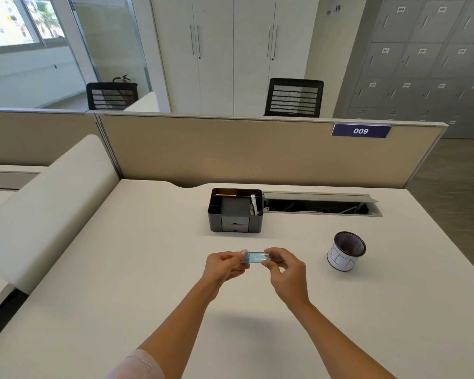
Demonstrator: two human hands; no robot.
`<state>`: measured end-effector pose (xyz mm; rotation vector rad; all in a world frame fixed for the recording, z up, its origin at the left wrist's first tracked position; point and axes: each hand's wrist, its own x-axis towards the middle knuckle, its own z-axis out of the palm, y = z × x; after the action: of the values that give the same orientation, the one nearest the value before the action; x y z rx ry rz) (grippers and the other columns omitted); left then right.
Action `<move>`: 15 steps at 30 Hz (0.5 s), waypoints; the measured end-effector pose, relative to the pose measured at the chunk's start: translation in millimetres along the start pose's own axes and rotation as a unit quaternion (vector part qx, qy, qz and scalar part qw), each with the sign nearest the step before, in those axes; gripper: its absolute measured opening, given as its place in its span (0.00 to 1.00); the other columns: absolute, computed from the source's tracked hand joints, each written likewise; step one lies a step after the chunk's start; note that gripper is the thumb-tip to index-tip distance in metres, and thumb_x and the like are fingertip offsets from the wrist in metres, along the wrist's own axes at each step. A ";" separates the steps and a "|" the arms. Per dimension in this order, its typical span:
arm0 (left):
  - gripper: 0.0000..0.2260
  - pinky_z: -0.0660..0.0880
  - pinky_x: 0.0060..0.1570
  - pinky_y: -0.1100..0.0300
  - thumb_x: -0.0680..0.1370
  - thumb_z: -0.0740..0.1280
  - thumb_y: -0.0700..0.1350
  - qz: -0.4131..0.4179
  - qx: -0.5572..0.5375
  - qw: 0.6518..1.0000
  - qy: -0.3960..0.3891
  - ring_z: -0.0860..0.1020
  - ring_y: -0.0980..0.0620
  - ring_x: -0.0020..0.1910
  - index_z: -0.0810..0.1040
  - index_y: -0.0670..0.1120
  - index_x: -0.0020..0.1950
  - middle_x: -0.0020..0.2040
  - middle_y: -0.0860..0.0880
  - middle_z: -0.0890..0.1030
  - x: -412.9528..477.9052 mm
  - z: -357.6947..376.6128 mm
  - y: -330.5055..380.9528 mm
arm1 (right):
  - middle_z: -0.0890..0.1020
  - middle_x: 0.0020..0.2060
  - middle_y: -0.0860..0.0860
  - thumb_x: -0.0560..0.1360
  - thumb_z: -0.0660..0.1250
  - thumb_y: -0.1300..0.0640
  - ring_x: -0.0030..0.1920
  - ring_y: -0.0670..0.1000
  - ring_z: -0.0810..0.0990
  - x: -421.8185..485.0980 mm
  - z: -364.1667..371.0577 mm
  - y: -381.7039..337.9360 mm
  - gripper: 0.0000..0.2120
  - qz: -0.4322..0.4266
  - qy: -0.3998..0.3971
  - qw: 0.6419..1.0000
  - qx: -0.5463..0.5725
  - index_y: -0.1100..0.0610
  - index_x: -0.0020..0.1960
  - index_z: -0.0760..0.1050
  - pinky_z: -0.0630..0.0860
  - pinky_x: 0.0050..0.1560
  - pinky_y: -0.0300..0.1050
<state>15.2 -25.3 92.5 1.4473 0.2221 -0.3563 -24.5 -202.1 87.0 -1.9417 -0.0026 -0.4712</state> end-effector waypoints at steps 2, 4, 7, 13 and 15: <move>0.17 0.81 0.37 0.63 0.63 0.77 0.56 0.003 0.012 1.000 -0.002 0.87 0.48 0.43 0.86 0.46 0.44 0.41 0.45 0.88 0.4 -0.8 2.4 | 0.85 0.44 0.48 0.72 0.72 0.68 0.46 0.46 0.83 -1.0 2.8 -0.4 0.11 0.003 0.008 1.000 -0.002 0.56 0.51 0.81 0.80 0.47 0.33; 0.17 0.81 0.37 0.63 0.64 0.77 0.57 0.009 0.024 1.000 -0.003 0.87 0.48 0.42 0.86 0.46 0.44 0.40 0.46 0.88 1.6 -2.9 2.6 | 0.85 0.44 0.48 0.72 0.72 0.69 0.45 0.45 0.83 -2.0 5.1 0.5 0.12 0.003 0.010 1.000 -0.003 0.56 0.51 0.81 0.79 0.47 0.32; 0.18 0.81 0.37 0.64 0.65 0.76 0.58 0.014 0.058 0.998 -0.006 0.87 0.49 0.41 0.86 0.45 0.46 0.39 0.46 0.88 4.3 -8.1 -0.1 | 0.85 0.43 0.47 0.71 0.72 0.69 0.44 0.44 0.83 -2.1 6.8 3.9 0.12 0.008 -0.003 1.000 -0.002 0.55 0.50 0.81 0.78 0.46 0.31; 0.16 0.81 0.38 0.64 0.74 0.71 0.57 0.025 0.155 0.987 0.025 0.86 0.53 0.38 0.85 0.44 0.49 0.38 0.47 0.87 14.7 -6.2 -2.6 | 0.85 0.40 0.44 0.71 0.75 0.63 0.42 0.40 0.83 3.0 15.1 12.7 0.08 0.087 -0.029 0.996 0.002 0.53 0.49 0.82 0.78 0.42 0.31; 0.14 0.80 0.40 0.65 0.76 0.69 0.57 0.058 0.178 0.982 0.032 0.85 0.55 0.39 0.85 0.47 0.49 0.44 0.46 0.87 19.1 -3.0 -0.4 | 0.85 0.39 0.45 0.71 0.75 0.59 0.41 0.39 0.83 12.0 19.3 13.1 0.06 0.116 -0.029 0.993 0.006 0.53 0.47 0.82 0.77 0.40 0.31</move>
<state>32.9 -24.4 84.9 1.8172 0.1287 -0.2634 -4.4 -192.9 72.8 -1.9144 0.1810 -0.2608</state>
